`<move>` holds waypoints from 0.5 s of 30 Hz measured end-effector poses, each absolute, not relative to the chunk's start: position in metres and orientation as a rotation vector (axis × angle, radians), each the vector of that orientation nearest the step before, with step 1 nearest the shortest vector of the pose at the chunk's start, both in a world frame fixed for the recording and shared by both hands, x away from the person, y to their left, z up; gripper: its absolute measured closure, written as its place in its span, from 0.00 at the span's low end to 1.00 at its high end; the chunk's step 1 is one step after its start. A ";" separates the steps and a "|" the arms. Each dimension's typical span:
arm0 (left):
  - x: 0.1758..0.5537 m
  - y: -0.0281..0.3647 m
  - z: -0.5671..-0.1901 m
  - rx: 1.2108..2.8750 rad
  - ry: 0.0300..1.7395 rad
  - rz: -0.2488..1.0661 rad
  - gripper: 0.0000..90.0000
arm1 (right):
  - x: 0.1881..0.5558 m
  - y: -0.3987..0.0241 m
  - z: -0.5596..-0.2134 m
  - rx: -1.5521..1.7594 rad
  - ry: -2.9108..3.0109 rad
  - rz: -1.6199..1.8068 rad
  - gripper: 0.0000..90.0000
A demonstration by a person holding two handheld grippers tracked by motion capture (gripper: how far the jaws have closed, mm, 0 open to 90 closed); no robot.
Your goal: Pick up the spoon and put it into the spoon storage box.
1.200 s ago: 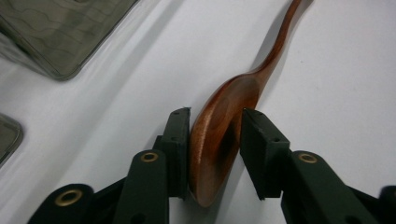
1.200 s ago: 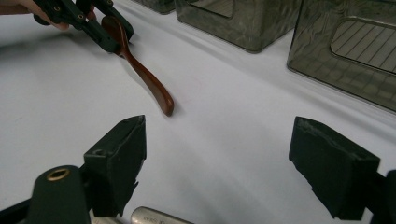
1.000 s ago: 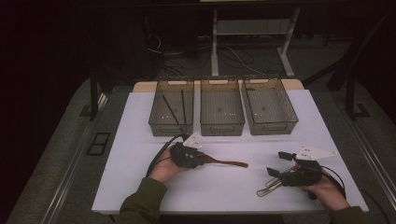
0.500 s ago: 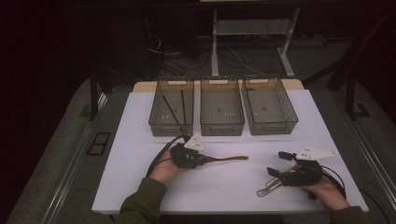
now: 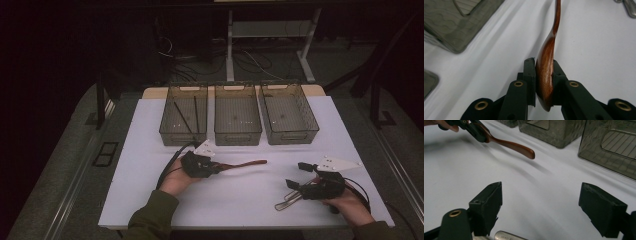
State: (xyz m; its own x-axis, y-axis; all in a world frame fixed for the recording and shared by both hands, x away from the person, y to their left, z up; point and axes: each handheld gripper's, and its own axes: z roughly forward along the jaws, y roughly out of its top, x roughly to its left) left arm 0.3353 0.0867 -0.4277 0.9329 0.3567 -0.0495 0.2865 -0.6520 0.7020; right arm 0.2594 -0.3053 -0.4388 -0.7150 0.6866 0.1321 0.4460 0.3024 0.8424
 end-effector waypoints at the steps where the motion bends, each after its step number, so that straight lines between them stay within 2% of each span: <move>1: 0.335 0.087 -0.426 2.304 0.463 0.111 0.87 | 0.259 -0.305 -0.439 1.034 2.319 1.373 0.20; 15: 0.336 0.104 -0.399 2.207 0.564 0.165 0.87 | 0.260 -0.305 -0.439 1.033 2.320 1.371 0.20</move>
State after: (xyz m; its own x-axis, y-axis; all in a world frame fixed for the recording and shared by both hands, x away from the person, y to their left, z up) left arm 0.3364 0.1044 -0.3992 0.8905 0.4494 -0.0708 0.3398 -0.5536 0.7603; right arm 0.2596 -0.3050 -0.4390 -0.7155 0.6861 0.1317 0.4464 0.3040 0.8416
